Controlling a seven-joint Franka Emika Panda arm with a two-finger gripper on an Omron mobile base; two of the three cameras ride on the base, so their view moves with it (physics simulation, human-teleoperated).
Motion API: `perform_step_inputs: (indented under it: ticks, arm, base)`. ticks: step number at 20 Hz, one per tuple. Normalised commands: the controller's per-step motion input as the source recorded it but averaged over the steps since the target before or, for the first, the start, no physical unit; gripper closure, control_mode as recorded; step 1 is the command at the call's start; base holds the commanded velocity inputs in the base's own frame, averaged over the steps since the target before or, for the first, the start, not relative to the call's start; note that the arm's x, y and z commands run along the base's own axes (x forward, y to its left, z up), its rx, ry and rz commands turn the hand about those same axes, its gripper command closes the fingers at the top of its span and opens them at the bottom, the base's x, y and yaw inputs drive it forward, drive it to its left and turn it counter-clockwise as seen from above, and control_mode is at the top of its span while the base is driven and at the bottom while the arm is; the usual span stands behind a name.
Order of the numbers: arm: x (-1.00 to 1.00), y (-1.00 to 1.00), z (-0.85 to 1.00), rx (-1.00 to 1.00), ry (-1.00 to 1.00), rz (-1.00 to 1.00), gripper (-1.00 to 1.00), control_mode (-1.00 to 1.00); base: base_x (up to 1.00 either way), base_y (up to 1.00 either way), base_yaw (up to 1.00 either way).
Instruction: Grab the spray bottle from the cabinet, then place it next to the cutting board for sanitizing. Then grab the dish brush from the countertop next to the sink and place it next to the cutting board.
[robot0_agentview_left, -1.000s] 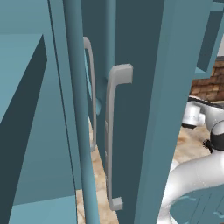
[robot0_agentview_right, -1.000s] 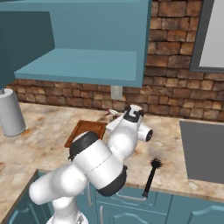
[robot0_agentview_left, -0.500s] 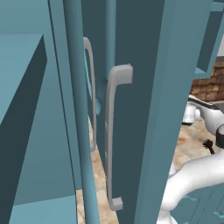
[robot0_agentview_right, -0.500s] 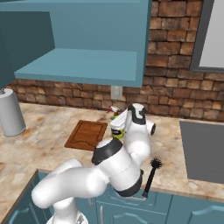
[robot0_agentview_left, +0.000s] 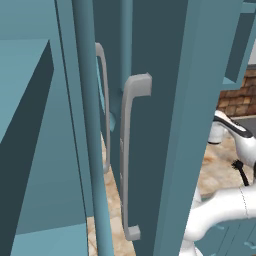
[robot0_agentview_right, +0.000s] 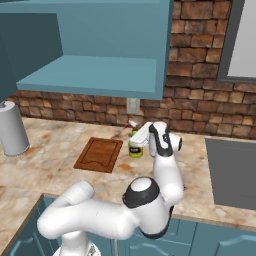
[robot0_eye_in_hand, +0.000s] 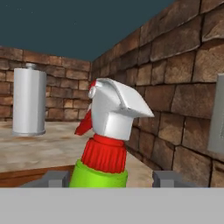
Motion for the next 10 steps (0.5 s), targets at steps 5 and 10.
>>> perform_step_inputs:
  ticks: [5,10]
  arm:
    - [0.00,-0.22,0.00,0.00,0.00,0.02,-1.00,-1.00]
    - [0.00,-0.35,-0.02,0.00,0.01,0.00,-1.00,-1.00]
  base:
    - [0.00,0.00,0.00]
    - [0.00,0.00,0.00]
